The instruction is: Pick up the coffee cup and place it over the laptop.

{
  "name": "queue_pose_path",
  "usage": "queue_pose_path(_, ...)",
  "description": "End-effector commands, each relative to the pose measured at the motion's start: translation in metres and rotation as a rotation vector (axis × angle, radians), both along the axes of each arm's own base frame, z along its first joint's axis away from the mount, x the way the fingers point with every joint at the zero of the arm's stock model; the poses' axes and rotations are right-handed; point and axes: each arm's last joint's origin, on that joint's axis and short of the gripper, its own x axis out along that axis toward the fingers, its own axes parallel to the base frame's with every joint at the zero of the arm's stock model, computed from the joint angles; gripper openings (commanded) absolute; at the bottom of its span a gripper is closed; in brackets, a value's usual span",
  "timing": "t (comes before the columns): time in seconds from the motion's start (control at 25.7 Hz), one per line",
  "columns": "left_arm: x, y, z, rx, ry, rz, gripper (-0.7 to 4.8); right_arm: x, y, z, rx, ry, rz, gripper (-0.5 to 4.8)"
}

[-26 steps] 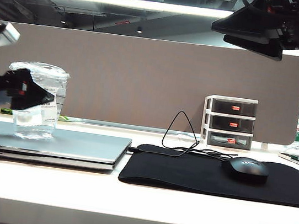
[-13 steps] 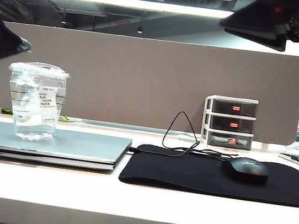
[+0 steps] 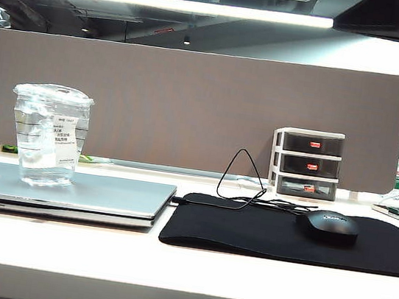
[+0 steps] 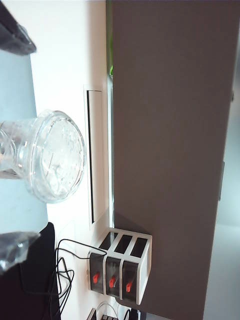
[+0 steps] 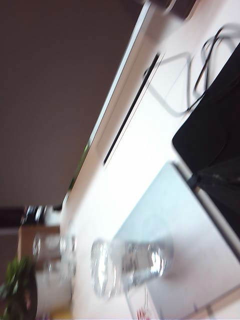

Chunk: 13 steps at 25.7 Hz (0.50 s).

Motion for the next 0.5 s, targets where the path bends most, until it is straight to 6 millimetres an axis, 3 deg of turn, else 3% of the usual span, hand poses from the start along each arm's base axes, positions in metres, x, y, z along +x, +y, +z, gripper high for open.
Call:
queue_pose_path(0.04,-0.008,0.001,0.003,-0.012,0.036,0.029,3.94,-0.008,-0.004,0.004,-0.001,-0.025,-0.088,-0.09)
queue_pose_path(0.12,-0.013,0.002,0.007,-0.015,0.053,0.053,3.68,-0.012,-0.007,0.004,0.006,-0.038,-0.124,-0.09)
queue_pose_path(0.5,-0.052,0.005,0.027,0.001,0.136,0.146,3.66,-0.045,-0.019,-0.015,0.035,0.01,-0.267,-0.09)
